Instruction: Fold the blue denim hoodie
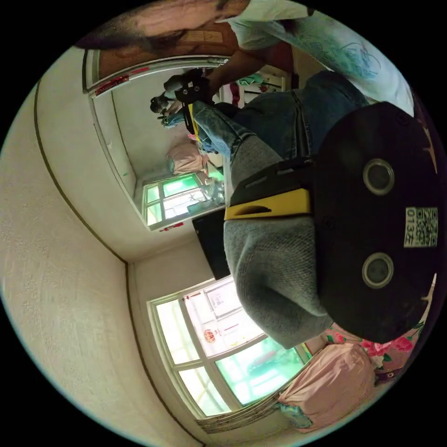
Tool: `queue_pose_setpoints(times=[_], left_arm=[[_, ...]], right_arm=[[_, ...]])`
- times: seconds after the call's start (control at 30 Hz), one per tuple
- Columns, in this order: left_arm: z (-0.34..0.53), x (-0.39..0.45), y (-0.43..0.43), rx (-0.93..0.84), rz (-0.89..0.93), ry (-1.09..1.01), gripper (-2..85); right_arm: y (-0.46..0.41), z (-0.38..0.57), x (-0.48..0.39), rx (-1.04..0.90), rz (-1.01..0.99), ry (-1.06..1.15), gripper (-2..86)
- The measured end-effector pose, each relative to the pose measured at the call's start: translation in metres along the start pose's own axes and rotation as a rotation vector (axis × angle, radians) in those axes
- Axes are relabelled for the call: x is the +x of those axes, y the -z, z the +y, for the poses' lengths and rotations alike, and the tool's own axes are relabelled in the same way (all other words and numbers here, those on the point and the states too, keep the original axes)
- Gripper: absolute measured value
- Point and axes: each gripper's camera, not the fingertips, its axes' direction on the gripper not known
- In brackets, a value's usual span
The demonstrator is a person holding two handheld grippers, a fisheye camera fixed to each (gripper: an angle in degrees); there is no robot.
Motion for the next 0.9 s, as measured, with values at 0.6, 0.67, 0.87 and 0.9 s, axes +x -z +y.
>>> queue_pose_setpoints(times=[0.6, 0.67, 0.87, 0.9], left_arm=[[0.119, -0.07, 0.076, 0.062, -0.052, 0.055, 2.3], [0.179, -0.092, 0.074, -0.035, -0.022, 0.227, 2.3], [0.414, -0.152, 0.053, -0.342, 0.011, 0.878, 2.3], [0.447, -0.16, 0.055, -0.401, -0.034, 0.959, 2.3]], right_arm=[[0.009, -0.012, -0.171, -0.046, -0.139, 0.255, 4.6], [-0.03, 0.0, -0.246, -0.124, -0.4, 0.306, 4.8], [-0.154, 0.048, -0.457, -0.245, -0.891, 0.358, 5.5], [-0.16, 0.05, -0.472, -0.239, -0.917, 0.36, 5.6]])
